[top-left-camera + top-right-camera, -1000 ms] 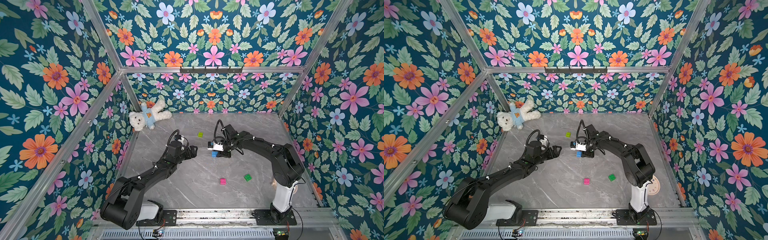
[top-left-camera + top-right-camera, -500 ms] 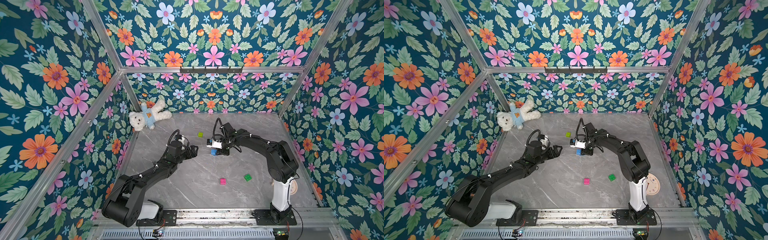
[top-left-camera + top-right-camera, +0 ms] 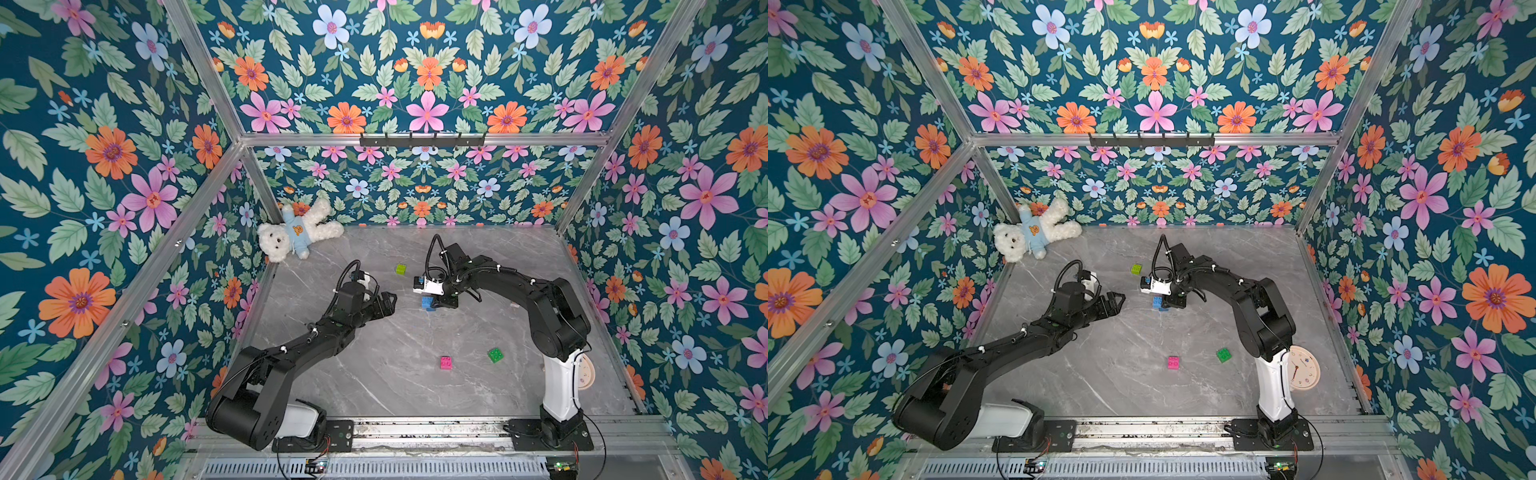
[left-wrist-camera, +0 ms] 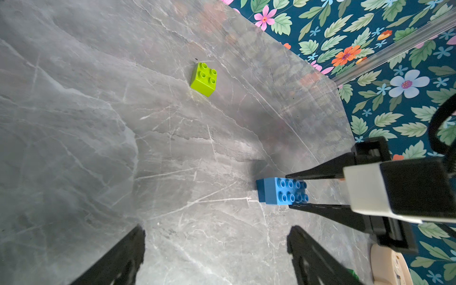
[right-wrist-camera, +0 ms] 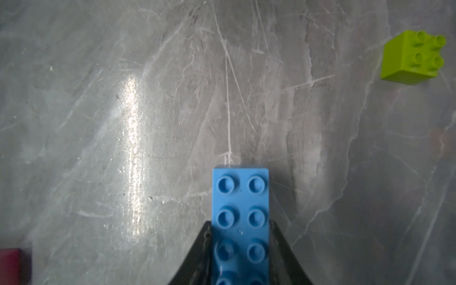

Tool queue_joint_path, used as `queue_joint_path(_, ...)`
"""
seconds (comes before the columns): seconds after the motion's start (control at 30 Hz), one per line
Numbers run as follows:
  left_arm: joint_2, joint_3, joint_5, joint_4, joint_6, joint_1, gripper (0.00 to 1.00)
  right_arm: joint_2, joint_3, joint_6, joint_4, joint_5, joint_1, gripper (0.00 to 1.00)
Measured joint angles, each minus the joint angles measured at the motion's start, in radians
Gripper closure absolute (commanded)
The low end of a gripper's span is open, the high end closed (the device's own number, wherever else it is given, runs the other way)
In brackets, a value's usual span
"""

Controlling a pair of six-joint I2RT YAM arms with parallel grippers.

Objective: Assemble the letter v with lego
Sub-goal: Assemble the lego brick with the lego brick.

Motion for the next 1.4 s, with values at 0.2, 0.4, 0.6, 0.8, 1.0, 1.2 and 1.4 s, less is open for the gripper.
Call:
queue_joint_path(0.2,0.008,0.003,0.002,-0.001,0.003,0.000,0.07,0.018,0.014,-0.025,-0.017,-0.006,0.000,0.92)
queue_joint_path(0.4,0.019,0.006,0.003,-0.001,0.016,0.000,0.07,0.020,0.010,-0.042,-0.020,-0.025,-0.011,0.92)
queue_joint_path(0.6,0.027,0.011,0.006,-0.001,0.020,0.000,0.07,0.025,0.015,-0.056,-0.032,-0.040,-0.023,0.91)
queue_joint_path(0.8,0.036,0.014,0.006,-0.001,0.020,0.000,0.07,0.042,0.042,-0.060,-0.049,-0.048,-0.024,0.91)
queue_joint_path(1.0,0.043,0.016,0.006,-0.001,0.023,0.000,0.07,0.063,0.063,-0.069,-0.055,-0.055,-0.024,0.91)
queue_joint_path(1.2,0.050,0.017,0.006,-0.001,0.023,0.000,0.07,0.063,0.053,-0.081,-0.038,-0.059,-0.025,0.91)
queue_joint_path(1.4,0.055,0.020,0.006,-0.001,0.024,0.000,0.06,0.063,0.056,-0.082,-0.040,-0.063,-0.027,0.91)
